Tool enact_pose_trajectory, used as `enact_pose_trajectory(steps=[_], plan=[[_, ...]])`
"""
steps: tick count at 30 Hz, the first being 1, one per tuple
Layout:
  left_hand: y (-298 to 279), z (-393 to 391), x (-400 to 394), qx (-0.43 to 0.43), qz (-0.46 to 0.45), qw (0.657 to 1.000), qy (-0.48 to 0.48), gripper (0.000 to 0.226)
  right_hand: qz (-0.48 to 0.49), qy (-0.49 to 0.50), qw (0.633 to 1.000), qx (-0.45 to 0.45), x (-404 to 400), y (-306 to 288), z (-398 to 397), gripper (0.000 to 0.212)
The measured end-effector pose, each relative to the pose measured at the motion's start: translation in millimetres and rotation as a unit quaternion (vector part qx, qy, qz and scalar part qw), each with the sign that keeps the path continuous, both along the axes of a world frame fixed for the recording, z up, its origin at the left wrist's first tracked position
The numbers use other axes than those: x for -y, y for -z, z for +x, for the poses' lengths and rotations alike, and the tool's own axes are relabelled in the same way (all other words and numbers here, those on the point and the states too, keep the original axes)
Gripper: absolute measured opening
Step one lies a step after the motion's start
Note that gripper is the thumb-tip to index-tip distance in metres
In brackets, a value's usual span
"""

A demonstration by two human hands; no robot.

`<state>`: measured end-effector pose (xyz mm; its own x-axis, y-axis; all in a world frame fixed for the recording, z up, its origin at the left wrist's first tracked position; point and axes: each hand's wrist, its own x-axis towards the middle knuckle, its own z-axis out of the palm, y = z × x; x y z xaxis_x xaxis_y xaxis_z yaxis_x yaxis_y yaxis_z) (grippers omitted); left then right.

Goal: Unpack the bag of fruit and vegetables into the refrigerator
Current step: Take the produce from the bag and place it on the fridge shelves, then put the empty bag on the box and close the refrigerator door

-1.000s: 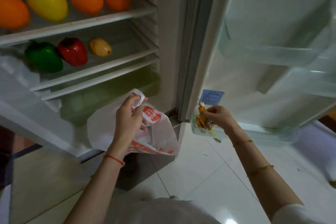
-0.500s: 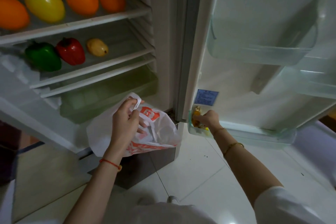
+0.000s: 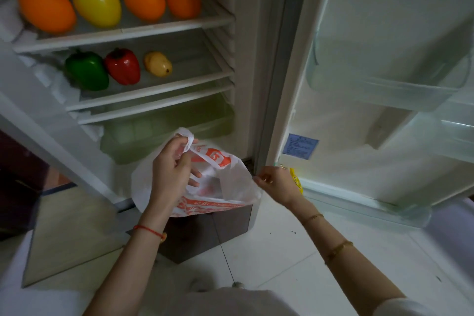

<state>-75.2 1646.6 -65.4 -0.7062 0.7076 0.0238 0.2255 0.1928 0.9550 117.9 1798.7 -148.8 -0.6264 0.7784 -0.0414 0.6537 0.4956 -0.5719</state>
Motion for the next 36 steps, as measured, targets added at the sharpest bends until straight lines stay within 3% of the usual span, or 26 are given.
enact_pose_trajectory(steps=[5, 11, 16, 19, 22, 25, 33, 36], plan=[[-4, -2, 5, 0.0, 0.013, 1.0, -0.024, 0.032, -0.02, -0.124, 0.986, 0.108, 18, 19, -36, 0.023], [-8, 4, 11, 0.007, 0.031, 0.998, -0.046, 0.035, 0.1, -0.206, 0.934, 0.275, 16, 48, -63, 0.044], [-11, 5, 18, 0.006, 0.03, 0.997, -0.069, 0.049, 0.159, -0.236, 0.898, 0.334, 9, 57, -66, 0.041], [-10, 0, 26, 0.005, 0.025, 0.996, -0.091, 0.039, 0.126, -0.238, 0.925, 0.269, 4, 54, -69, 0.03], [-13, -4, 35, 0.01, 0.022, 0.993, -0.119, 0.032, 0.024, -0.227, 0.969, 0.097, 1, 40, -73, 0.025], [-18, -6, 48, 0.01, 0.023, 0.989, -0.145, 0.033, -0.024, -0.191, 0.981, -0.021, 3, 17, -80, 0.015], [-29, -11, 101, -0.004, 0.025, 0.973, -0.227, 0.04, -0.059, -0.22, 0.954, -0.193, 29, -49, -118, 0.008], [-33, -10, 127, 0.002, 0.031, 0.964, -0.263, 0.049, -0.087, -0.246, 0.94, -0.218, 48, -66, -134, 0.01]])
